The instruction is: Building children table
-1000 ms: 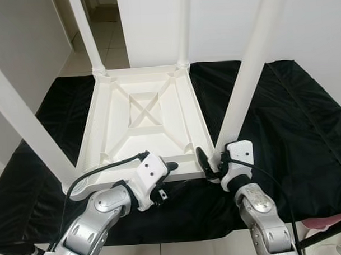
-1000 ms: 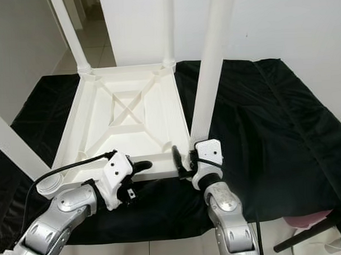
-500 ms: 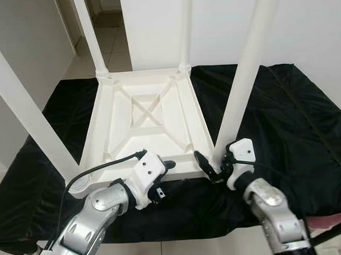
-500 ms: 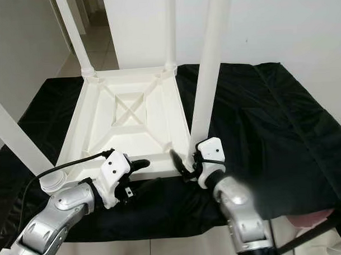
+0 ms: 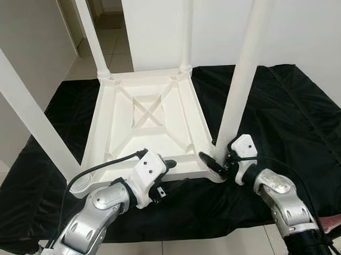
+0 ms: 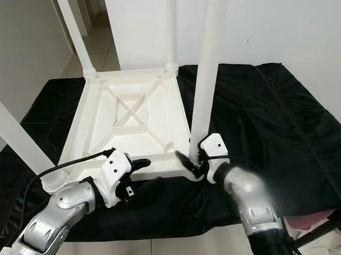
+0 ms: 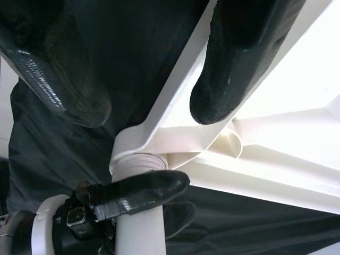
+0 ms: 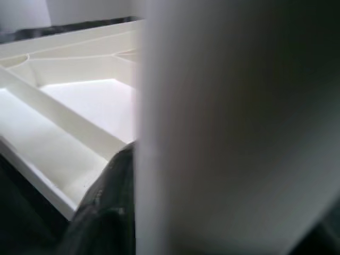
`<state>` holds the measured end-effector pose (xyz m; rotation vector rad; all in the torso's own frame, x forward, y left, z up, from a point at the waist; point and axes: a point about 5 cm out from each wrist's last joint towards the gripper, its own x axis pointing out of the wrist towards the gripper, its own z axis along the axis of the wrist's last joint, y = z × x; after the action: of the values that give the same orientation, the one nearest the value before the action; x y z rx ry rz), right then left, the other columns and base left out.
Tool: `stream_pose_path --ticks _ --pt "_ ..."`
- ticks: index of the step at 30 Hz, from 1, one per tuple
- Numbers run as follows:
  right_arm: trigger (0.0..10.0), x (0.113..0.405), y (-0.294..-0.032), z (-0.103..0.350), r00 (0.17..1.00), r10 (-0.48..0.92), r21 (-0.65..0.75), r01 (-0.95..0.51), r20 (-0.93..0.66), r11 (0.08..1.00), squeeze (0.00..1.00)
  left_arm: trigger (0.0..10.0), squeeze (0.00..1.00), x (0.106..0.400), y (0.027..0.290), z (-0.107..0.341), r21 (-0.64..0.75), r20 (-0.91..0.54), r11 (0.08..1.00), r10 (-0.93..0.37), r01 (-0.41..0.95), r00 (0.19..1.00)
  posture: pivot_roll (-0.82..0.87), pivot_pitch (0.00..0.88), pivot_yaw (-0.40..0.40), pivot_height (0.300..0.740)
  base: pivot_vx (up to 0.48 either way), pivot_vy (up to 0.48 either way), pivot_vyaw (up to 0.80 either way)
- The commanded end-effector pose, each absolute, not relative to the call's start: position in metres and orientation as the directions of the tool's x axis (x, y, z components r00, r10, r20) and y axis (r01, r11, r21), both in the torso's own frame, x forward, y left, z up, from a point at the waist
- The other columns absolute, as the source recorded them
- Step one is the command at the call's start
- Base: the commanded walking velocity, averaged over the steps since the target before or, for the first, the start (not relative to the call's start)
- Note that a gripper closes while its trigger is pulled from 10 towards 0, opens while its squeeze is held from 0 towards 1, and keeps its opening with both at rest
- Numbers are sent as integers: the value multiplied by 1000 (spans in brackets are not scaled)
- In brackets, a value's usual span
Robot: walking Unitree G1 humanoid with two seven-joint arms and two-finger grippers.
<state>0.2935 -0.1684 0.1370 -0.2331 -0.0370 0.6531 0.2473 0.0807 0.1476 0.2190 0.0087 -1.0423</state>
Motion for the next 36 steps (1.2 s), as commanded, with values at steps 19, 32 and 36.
stream_pose_path --ticks 19,32,36 --pt "10000 291 -163 136 882 470 -128 -470 -39 873 0 10000 0 246 81 144 161 -129 452 -872 877 473 -59 18 51 740 0 0 0" --pt "10000 273 -140 125 968 245 -1 -245 -48 970 0 10000 0 245 79 142 160 -135 433 -880 887 455 -62 3 45 740 0 0 0" --pt "10000 265 -120 124 980 184 84 -178 -70 981 0 10000 0 245 78 143 165 -133 431 -881 887 453 -62 0 43 740 0 0 0"
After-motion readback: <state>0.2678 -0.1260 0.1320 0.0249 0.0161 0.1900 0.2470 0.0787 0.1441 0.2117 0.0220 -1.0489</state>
